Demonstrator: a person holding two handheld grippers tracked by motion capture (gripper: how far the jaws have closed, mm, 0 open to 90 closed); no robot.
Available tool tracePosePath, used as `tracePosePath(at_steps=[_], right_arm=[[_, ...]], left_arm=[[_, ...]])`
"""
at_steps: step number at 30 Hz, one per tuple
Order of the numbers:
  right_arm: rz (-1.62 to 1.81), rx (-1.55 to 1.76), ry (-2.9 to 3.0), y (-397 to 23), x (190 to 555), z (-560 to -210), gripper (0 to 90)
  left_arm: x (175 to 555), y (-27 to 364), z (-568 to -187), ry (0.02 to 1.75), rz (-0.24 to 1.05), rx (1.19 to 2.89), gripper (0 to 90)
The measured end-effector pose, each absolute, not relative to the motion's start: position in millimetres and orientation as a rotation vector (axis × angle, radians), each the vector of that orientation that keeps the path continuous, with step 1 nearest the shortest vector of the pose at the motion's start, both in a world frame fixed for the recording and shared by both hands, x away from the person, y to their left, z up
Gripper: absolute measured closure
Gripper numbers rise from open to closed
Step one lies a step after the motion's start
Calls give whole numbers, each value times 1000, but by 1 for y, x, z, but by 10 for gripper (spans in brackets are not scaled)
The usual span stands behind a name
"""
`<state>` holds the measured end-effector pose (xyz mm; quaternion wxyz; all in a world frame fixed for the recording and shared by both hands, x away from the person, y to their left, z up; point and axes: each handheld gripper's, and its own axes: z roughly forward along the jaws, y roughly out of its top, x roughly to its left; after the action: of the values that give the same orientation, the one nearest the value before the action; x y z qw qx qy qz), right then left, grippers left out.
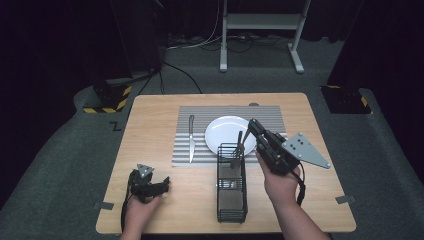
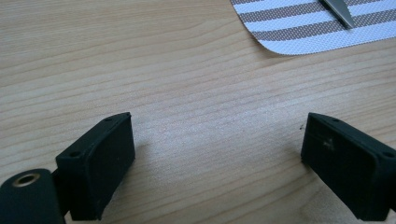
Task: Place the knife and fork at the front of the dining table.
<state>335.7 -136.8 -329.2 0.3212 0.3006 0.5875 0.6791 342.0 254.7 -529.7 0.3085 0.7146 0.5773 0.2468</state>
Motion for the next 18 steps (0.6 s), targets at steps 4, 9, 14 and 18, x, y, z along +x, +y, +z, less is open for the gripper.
tracePosePath(at_steps=[4,9,14,18], right_arm=[[1816,776,1514,-143,329,-317,863],[1819,756,1473,-153,323,-304,863],[1798,767,1440,-166,322,-298,863],[1742,817,1446,-177,330,-304,863]], left_arm=[[342,255,-530,1526,652,1889,97],[342,255,-530,1527,653,1885,97],[342,255,-530,1527,653,1885,97],[342,255,-530,1526,651,1884,98]])
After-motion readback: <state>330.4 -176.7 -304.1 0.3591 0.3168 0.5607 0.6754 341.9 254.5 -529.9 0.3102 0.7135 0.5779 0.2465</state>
